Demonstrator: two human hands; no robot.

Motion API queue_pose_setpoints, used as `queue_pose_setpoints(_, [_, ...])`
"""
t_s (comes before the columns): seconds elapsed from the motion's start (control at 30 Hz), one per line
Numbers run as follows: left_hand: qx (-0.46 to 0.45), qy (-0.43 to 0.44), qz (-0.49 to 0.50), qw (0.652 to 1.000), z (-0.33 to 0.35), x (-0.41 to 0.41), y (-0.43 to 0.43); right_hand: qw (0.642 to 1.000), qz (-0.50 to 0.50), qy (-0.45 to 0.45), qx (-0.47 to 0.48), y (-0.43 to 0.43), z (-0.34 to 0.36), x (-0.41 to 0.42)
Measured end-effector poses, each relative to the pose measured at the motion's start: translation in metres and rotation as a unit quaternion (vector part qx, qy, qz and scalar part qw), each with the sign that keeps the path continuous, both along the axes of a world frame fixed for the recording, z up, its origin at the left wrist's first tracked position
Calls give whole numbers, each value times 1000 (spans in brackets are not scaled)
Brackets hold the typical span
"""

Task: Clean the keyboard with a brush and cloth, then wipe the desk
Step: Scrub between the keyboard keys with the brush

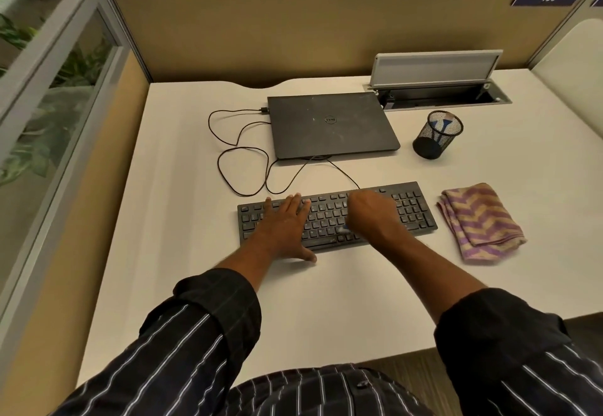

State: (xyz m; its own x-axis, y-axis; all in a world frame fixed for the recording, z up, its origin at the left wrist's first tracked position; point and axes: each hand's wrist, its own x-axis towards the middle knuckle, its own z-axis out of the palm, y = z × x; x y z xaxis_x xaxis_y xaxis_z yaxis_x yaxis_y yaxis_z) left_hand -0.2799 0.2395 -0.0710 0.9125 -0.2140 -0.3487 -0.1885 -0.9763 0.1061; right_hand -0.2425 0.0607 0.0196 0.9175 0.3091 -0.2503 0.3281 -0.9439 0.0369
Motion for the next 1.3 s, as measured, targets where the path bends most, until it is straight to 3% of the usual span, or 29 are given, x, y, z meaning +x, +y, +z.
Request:
queue_pose_setpoints(0.23, [3,6,-4,1000,4,1,-9,993,9,61,102,-6,-1,9])
queue_pose_setpoints(0.47, [1,15,-3,1000,6,6,-20,999,-29,-29,-4,-36,-3,7])
queue_pose_setpoints(0.63, [-6,11,5,1000,8,8,-29,993,-84,-4,78,-55,0,22])
queue_pose_setpoints(0.73, [3,6,6,1000,9,13,-39,988,-51,51,139,-53,-5,21])
queue_pose_setpoints(0.8, [4,7,10,1000,10,16,-45,990,-21,67,123,-53,-9,15])
queue_pose_setpoints(0.97, [2,0,22,1000,7,23,-57,997,-39,-2,61,-79,-12,15])
queue_pose_setpoints(1.13, [13,7,30,999,7,23,-65,989,-66,5,129,-93,-5,27])
queue_pose_setpoints(1.3, [16,7,36,999,9,29,-74,986,6,5,164,-97,-16,31])
